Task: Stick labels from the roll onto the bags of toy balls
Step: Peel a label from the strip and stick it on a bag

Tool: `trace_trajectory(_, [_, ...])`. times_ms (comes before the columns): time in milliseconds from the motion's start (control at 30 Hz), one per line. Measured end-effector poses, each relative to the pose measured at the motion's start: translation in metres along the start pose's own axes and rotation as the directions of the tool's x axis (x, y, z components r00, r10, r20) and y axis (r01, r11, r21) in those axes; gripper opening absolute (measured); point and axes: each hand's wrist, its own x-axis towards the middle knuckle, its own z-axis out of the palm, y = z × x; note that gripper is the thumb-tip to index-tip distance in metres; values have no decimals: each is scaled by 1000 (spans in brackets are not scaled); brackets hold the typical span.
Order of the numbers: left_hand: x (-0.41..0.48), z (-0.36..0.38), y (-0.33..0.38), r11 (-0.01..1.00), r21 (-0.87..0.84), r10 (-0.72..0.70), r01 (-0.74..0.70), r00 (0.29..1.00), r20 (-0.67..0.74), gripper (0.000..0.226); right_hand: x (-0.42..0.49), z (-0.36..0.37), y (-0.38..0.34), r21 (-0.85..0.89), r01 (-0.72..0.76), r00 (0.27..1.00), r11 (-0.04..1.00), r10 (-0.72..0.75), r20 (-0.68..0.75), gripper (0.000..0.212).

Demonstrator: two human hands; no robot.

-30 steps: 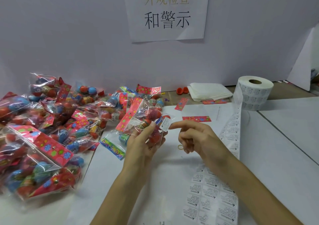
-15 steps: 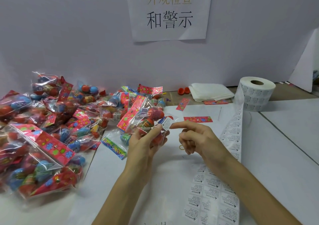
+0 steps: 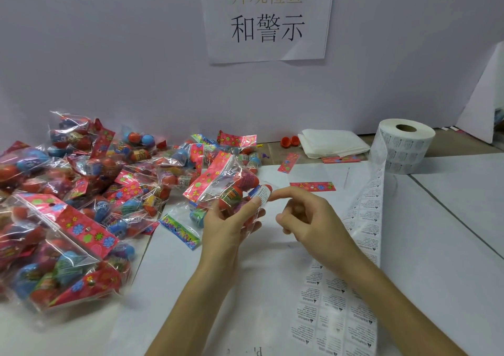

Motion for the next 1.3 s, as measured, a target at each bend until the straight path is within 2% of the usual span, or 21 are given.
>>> trace_trajectory(267, [2, -1, 1, 1000, -2, -5, 5, 998, -68, 40, -3, 5, 4, -255, 95, 995, 962, -101, -11, 37])
trace_trajectory(533, [0, 0, -1, 1000, 8, -15, 15, 1000, -22, 36, -1, 3, 10, -285, 5, 994, 958, -36, -102, 16])
trace_trajectory(633, [1, 0, 0, 1000, 10, -26, 26, 1000, -9, 35, 1, 1, 9, -218, -11, 986, 976, -26, -166, 2])
trace_trajectory(767, [-1, -1, -1, 999, 51, -17, 16, 1000, 23, 33, 0, 2, 1, -127, -47, 986, 991, 25, -165, 37])
trace_trajectory(833, [-2, 0, -1, 995, 96, 8, -14, 998, 63, 37, -1, 3, 0, -89, -71, 988, 994, 58, -140, 45])
trace_trajectory(933, [-5, 2, -3, 985, 159, 47, -63, 994, 101, 55, 0, 4, 1, -71, -74, 990, 995, 65, -125, 27])
trace_trajectory(1067, [-5, 4, -4, 987, 148, 42, -60, 992, 120, 51, 3, 2, 4, 45, -47, 987, 998, 53, -149, 6])
trace_trajectory(1133, [-5, 3, -4, 992, 119, 30, -46, 990, 135, 41, 4, -1, 3, 112, -41, 988, 993, 57, -146, 5])
trace_trajectory(1300, [-6, 3, -3, 995, 97, 8, -22, 991, 136, 53, 5, -3, 4, 179, -39, 993, 983, 58, -101, 11])
